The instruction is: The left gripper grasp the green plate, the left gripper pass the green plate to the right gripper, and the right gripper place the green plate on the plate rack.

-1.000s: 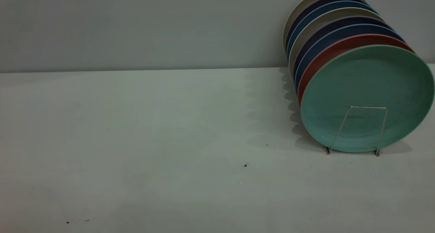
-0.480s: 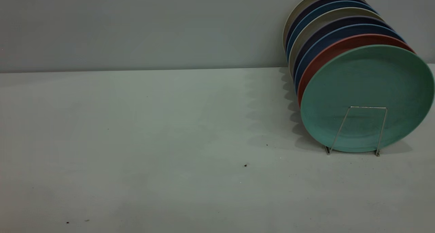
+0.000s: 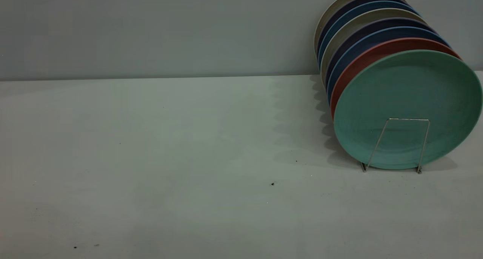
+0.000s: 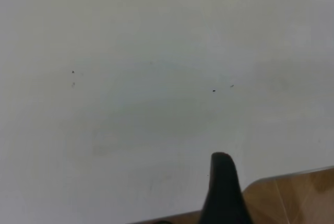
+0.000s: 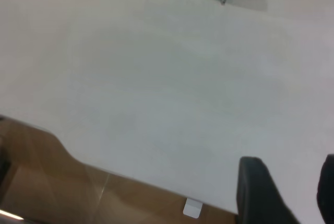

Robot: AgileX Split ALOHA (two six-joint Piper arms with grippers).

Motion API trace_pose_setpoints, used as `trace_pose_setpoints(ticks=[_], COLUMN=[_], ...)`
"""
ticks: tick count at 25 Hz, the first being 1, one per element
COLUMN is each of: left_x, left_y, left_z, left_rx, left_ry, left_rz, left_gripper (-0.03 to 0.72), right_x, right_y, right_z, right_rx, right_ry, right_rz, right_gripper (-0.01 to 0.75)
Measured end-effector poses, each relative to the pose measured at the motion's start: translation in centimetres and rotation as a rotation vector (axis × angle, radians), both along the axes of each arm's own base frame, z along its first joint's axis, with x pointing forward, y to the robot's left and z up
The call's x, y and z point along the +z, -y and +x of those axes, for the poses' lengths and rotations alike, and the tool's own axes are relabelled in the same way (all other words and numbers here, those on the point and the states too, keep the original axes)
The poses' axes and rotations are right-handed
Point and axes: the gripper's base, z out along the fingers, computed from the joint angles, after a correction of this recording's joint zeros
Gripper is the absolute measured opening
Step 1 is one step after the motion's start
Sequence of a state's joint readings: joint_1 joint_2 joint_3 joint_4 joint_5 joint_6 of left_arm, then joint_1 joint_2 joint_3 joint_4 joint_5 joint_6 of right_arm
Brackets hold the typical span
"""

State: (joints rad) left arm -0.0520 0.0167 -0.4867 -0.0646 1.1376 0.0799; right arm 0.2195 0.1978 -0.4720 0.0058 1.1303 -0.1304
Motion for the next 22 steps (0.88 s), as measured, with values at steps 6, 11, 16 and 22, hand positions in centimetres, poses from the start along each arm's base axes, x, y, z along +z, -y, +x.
trace_pose_setpoints(ticks=[6, 11, 16, 22], left_x=[0.0, -0.1, -0.1, -0.1], left_y=[0.0, 0.0, 0.0, 0.0], left_z=[-0.1, -0.5, -0.5, -0.5], left_rx=[0.000, 0.000, 0.000, 0.000], left_ry=[0.006, 0.036, 0.038, 0.038], left_rz=[0.000, -0.002, -0.002, -0.002], left_gripper=[0.568, 0.568, 0.568, 0.568], right_x=[0.1, 0.1, 0.1, 0.1], right_y=[0.3, 0.5, 0.5, 0.5], right_z=[-1.0, -2.9, -3.0, -3.0], right_rx=[-0.112, -0.169, -0.176, -0.175], right_ry=[0.072, 0.202, 0.208, 0.208], right_rz=[0.015, 0.031, 0.032, 0.033], right_gripper=[0.297, 0.297, 0.297, 0.297])
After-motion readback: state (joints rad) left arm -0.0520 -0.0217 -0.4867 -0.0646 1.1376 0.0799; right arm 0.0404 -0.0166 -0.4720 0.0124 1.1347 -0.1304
